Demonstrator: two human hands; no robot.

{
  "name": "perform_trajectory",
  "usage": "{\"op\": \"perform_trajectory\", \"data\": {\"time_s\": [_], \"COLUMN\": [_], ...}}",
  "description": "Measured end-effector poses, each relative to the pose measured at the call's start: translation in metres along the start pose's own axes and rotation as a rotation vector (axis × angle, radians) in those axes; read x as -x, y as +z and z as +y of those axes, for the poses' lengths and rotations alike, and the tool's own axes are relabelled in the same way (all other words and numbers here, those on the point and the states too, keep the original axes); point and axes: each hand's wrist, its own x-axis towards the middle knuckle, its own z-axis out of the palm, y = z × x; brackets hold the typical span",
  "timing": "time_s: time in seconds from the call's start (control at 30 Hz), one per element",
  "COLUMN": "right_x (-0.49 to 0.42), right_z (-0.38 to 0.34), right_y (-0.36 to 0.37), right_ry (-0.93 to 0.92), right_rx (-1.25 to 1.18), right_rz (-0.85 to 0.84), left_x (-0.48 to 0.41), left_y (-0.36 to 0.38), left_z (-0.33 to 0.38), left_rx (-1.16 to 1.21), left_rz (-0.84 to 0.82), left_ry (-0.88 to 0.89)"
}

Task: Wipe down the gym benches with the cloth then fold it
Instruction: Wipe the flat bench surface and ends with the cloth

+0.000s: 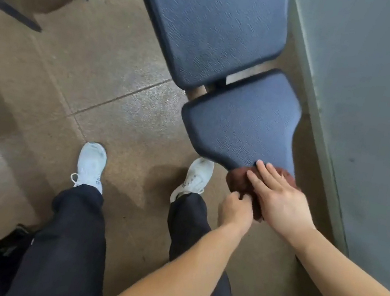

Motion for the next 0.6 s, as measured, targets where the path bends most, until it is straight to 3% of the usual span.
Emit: {"op": "perform_trajectory", "data": {"time_s": [0.07,0.17,0.27,0.37,0.6], "right_x": [-0.010,-0.048,-0.093,-0.133,-0.176], "right_z": [-0.028,-0.083,-0.143,-0.209,-0.364], "right_y": [-0.015,-0.058,-0.094,-0.126,-0.177], "right_ry": [0.020,0.046,-0.006,-0.085,-0.269], "right_rx": [-0.085,-0.257,-0.367,-0.380,-0.388], "right_rz": [-0.033,-0.077,-0.223,-0.252,-0.321], "left_x": [0.026,0.046,0.055,0.073,0.123], "left_y": [-0.046,-0.122,-0.199,-0.275,-0.429], "left_z": [0.033,0.061,0.067,0.065,0.044], "left_rx": [-0.139,-0.108,0.014,0.178,0.094], "left_rz": [-0.028,0.015,0.162,0.259,0.574], "left_ry": [0.021,0.028,0.028,0.030,0.124]}}
